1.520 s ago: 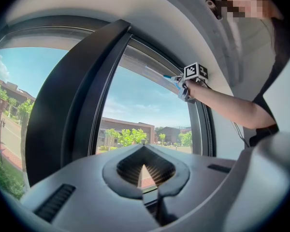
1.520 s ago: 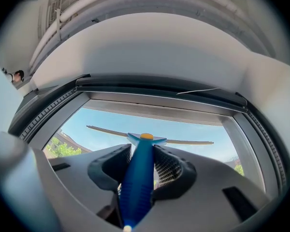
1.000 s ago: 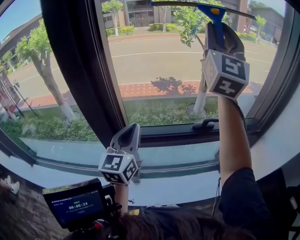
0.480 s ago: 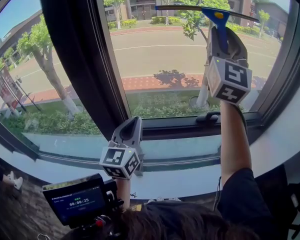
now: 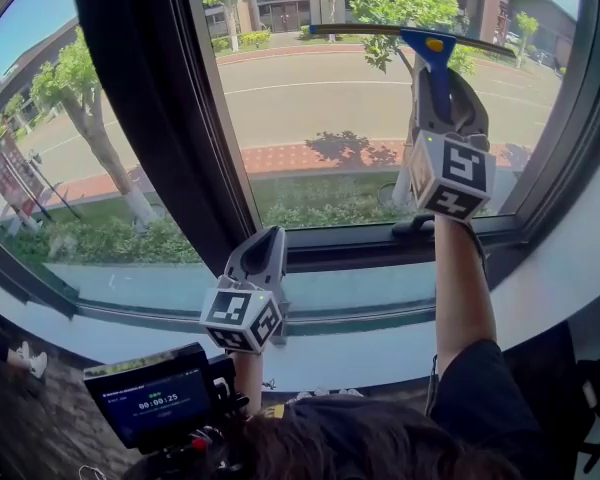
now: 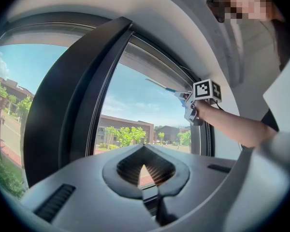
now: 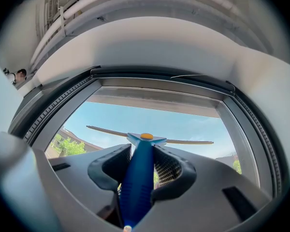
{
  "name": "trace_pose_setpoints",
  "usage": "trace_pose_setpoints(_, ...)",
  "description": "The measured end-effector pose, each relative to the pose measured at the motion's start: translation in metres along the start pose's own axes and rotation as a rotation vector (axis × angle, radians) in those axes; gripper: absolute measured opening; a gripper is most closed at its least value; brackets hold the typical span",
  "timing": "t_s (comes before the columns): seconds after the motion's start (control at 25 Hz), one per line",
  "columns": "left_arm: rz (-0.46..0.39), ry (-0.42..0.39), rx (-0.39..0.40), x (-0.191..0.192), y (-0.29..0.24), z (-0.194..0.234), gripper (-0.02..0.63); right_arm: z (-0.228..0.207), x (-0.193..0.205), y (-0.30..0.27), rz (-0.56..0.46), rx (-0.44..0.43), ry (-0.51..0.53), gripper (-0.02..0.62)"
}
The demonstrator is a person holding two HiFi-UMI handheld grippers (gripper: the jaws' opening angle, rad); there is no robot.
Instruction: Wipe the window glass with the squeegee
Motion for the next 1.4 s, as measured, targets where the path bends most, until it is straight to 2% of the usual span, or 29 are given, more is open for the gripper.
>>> trace_pose_setpoints(1.4, 0.002, -0.014, 0.044, -0.001, -0.002, -0.009, 0.002, 0.026, 0.067, 0.056, 0.113, -0.031, -0.03, 0.141)
Point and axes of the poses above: the fingertips, and each gripper's own axes: y backward along the fingers, z to its left, x out of its underside, the point moved 8 cm from there along y, backward along the fingers, and after that the axes turned 12 degrees about -x, right-handed, at the moved point
